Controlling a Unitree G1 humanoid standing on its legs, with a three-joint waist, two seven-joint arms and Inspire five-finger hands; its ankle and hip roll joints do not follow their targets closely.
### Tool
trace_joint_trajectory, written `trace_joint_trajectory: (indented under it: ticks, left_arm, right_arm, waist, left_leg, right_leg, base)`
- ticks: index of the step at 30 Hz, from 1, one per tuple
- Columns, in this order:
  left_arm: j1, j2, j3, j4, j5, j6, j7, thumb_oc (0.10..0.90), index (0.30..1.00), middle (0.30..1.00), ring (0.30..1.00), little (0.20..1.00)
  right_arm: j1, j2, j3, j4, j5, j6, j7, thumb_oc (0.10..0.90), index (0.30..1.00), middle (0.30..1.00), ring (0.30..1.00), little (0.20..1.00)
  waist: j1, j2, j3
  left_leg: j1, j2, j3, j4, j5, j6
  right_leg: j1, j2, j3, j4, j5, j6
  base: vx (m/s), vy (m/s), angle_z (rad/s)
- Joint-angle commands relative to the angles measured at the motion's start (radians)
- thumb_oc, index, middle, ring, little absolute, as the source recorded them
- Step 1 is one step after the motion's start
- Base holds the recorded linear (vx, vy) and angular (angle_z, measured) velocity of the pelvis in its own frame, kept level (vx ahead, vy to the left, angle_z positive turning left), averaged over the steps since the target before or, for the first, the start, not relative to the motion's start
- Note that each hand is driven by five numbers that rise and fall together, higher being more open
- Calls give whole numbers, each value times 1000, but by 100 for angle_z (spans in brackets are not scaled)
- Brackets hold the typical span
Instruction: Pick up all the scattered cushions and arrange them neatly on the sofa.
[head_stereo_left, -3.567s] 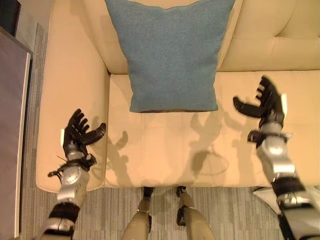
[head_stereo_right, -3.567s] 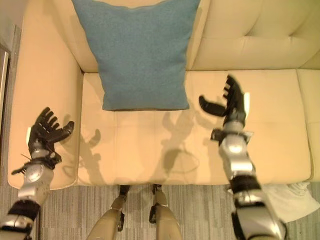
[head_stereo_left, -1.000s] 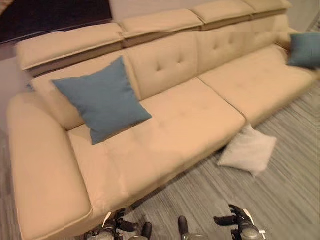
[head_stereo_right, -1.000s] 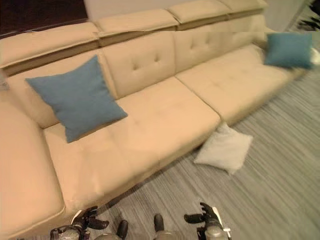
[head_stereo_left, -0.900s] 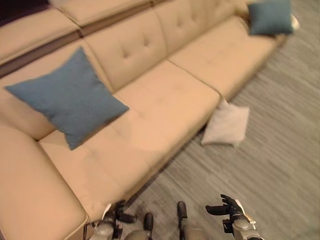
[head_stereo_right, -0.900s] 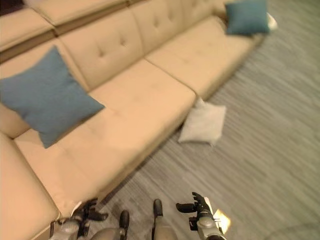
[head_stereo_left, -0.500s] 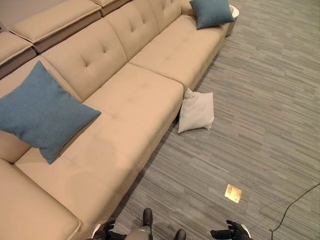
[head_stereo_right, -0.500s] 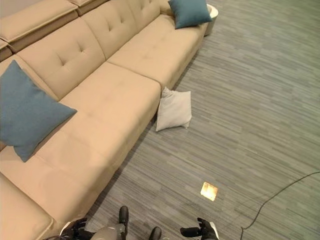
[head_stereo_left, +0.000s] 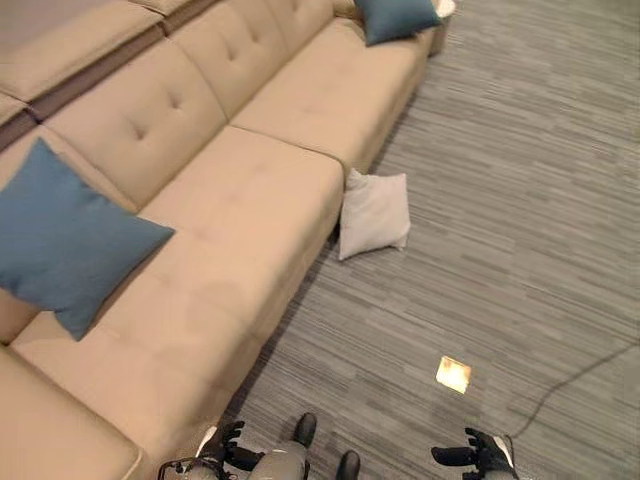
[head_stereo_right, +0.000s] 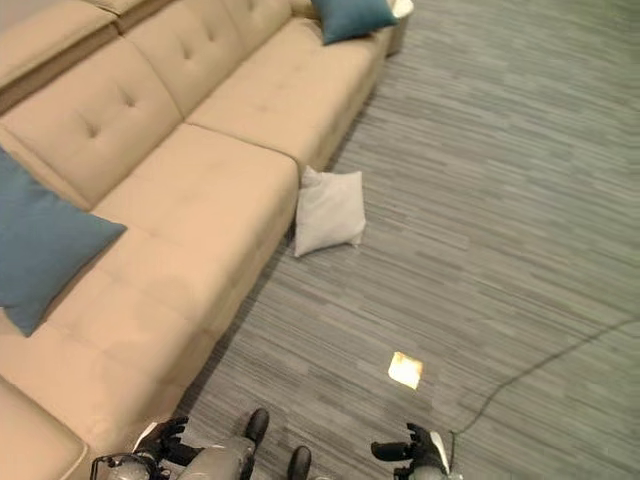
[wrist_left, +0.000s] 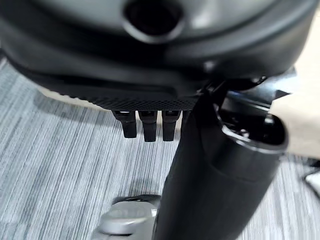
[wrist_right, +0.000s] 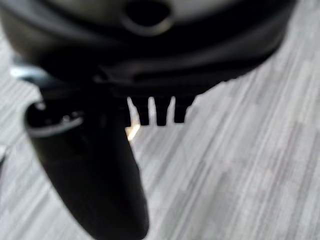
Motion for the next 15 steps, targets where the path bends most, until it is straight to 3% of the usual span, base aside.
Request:
trace_joint_trajectory:
  ticks: [1,2,5,8,9,10,11,13,15]
  left_arm:
    - [-29,12,26,-7,6,-34,10,800,900,900,900,900]
    - [-29,26,32,-22,5,-33,11,800,900,900,900,900]
    - [-34,38,38,-32,-6,-34,20,800,900,900,900,900]
    - [-36,43,43,-51,-20,-39,27,800,900,900,900,900]
    - [-36,43,43,-51,-20,-39,27,800,900,900,900,900]
    - [-36,45,47,-54,-25,-43,24,800,900,900,900,900]
    - [-35,45,48,-51,-27,-46,26,800,900,900,900,900]
    - [-35,45,49,-49,-28,-48,27,800,900,900,900,900]
    - [-37,41,43,-43,-24,-53,31,800,900,900,900,900]
  right_arm:
    - [-2,-26,13,-35,0,-25,-13,800,900,900,900,900]
    - [-12,-21,19,-43,-4,-21,-3,800,900,900,900,900]
    - [-21,-14,23,-50,-13,-18,1,800,900,900,900,900]
    - [-31,-12,28,-61,-16,-17,0,800,900,900,900,900]
    - [-31,-12,28,-61,-16,-17,0,800,900,900,900,900]
    - [-34,-10,32,-61,-23,-13,-1,800,900,900,900,900]
    - [-34,-9,31,-62,-26,-12,-2,800,900,900,900,900]
    - [-31,-9,29,-63,-28,-10,-1,800,900,900,900,900]
    - [-14,-7,26,-66,-31,-9,-1,800,900,900,900,900]
  waist:
    - [70,-16,-10]
    - [62,-9,3]
    - [49,15,6]
    - [55,28,5]
    - [55,29,6]
    - [56,33,1]
    - [55,33,1]
    - [52,38,2]
    - [28,24,-18]
  left_leg:
    - [18,-11,72,73,-150,26]
    - [52,6,83,75,-165,45]
    - [93,27,91,65,-186,60]
    - [147,54,107,46,-222,54]
    - [148,54,107,45,-222,54]
    - [182,64,116,34,-244,48]
    - [204,67,119,30,-256,43]
    - [233,73,121,23,-269,38]
    - [291,77,105,6,-303,26]
  right_leg:
    - [-99,-63,-5,230,-21,148]
    - [-158,-80,-11,364,13,192]
    - [-218,-121,-59,459,37,214]
    - [-215,-201,-124,351,35,182]
    - [-214,-201,-123,351,35,182]
    - [-242,-253,-155,262,78,180]
    - [-255,-269,-166,210,105,190]
    - [-271,-276,-176,180,134,200]
    - [-279,-263,-150,148,164,213]
  base:
    - [180,132,-113]
    - [182,130,-117]
    - [142,65,-38]
    - [191,-53,-9]
    - [289,-95,-8]
    - [307,-92,-12]
    - [426,-121,-27]
    - [306,-91,-57]
    - [428,-142,-36]
